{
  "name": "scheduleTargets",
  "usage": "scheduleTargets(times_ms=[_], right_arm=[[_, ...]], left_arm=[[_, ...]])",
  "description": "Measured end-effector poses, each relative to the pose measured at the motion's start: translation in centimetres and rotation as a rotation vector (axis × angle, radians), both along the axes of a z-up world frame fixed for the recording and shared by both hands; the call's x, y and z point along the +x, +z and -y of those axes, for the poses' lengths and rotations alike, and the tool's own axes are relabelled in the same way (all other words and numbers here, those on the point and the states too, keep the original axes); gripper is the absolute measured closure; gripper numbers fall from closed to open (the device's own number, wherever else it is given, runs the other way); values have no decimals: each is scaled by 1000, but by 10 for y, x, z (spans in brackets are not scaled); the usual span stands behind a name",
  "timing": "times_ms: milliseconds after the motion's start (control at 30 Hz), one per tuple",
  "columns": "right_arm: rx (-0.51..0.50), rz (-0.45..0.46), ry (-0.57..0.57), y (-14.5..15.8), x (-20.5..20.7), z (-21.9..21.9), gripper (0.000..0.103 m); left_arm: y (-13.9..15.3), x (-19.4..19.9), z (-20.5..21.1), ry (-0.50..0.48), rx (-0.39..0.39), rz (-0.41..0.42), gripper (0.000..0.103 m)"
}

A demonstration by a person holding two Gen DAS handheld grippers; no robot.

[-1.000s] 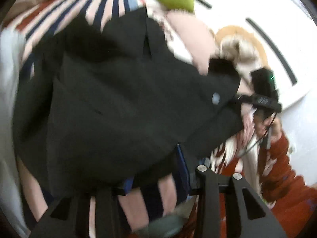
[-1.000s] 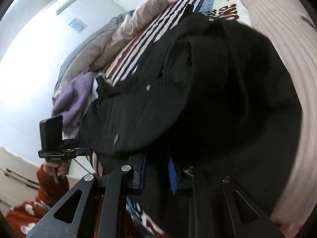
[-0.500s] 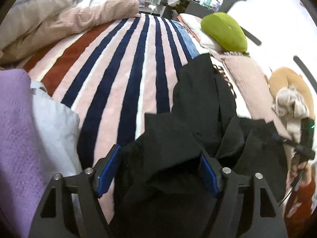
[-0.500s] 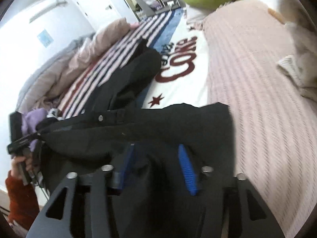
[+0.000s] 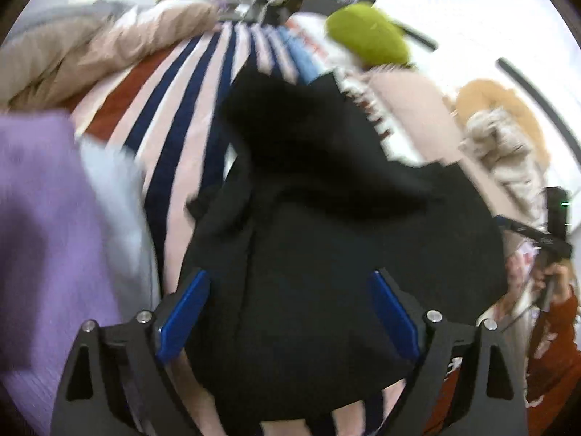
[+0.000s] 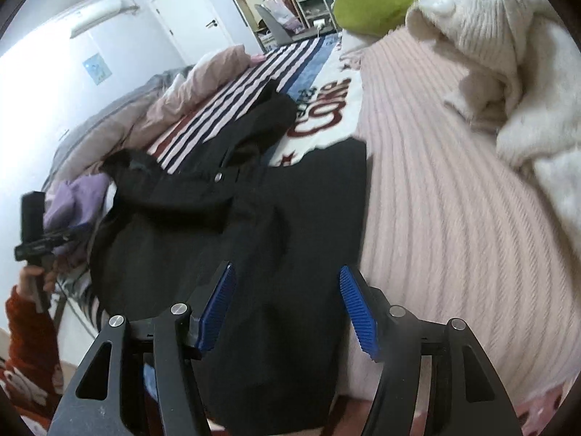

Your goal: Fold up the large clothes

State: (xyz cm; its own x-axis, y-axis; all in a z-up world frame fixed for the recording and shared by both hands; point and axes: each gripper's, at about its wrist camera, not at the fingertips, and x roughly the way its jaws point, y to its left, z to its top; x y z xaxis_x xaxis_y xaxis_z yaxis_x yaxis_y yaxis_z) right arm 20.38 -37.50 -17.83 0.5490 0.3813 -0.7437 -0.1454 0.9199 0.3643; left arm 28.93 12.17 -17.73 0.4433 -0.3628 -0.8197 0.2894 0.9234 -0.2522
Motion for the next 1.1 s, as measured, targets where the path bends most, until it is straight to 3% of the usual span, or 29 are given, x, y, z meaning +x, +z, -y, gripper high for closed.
scheduleTargets(times_ms=[233, 467, 733, 800, 833, 867, 900, 967, 1033, 1100], right_arm=[[-39, 9, -14, -13, -31, -12, 43], [-6, -20, -2, -33, -92, -14, 36], [66, 18, 34, -34, -85, -24, 33], [53, 23, 43, -34, -82, -30, 38], [52, 24, 49, -35, -81, -32, 42], [48, 29, 51, -34, -80, -35, 53], [42, 36, 52, -34, -79, -37, 66], [29, 55, 55, -31, -77, -40, 73], [28, 75, 49, -28, -79, -42, 79], [21, 95, 51, -23, -84, -44, 95]], left_arm=[[-26, -9, 0, 60, 125, 66, 16], [-14, -72, -9, 66, -32, 63, 16], [-44, -65, -25, 170, -122, 52, 19], [-50, -58, -27, 177, -170, 49, 46], [-52, -55, -27, 175, -196, 40, 51], [-55, -51, -26, 173, -213, 29, 60], [-57, -50, -24, 168, -213, 21, 77], [-59, -48, -20, 163, -191, 13, 97], [-53, -56, -24, 169, -213, 46, 100], [-41, -75, -31, 174, -251, 94, 101]])
